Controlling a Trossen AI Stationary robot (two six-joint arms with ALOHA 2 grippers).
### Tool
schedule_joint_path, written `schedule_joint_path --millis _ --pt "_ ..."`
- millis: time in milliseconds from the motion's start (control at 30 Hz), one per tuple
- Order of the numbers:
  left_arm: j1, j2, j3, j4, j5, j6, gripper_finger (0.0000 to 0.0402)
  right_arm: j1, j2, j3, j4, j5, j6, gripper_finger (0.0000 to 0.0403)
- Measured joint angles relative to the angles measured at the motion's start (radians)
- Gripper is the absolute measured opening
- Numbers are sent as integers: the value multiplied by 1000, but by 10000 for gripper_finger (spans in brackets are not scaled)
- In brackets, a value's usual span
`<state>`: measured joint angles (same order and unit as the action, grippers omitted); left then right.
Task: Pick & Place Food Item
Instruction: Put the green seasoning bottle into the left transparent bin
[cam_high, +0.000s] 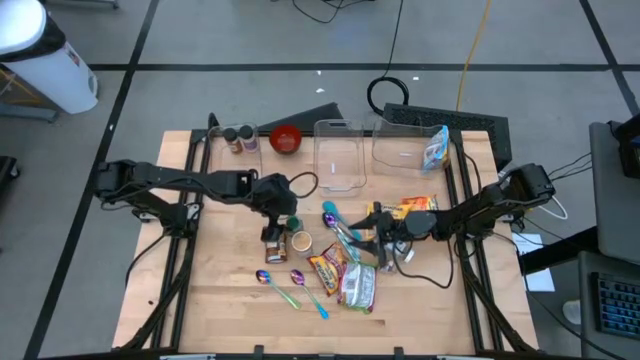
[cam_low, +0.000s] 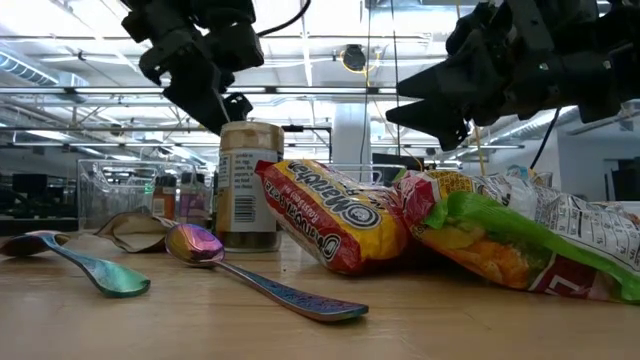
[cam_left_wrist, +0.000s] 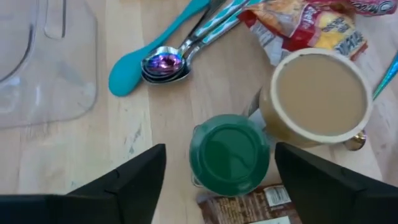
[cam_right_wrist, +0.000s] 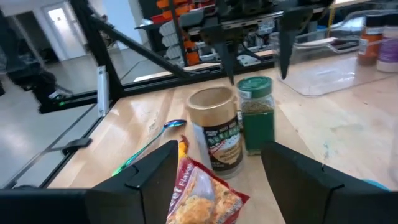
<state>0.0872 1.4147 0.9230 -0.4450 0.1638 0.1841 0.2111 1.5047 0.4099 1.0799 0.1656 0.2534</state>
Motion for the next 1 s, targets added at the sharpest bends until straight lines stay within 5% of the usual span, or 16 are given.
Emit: schedule_joint_path --millis 300,1000 --pt "16 8 1 1 -7 47 352 -16 0 0 -7 24 8 222" --pt "34 78 2 13 19 84 268 -68 0 0 -8 21 -4 222"
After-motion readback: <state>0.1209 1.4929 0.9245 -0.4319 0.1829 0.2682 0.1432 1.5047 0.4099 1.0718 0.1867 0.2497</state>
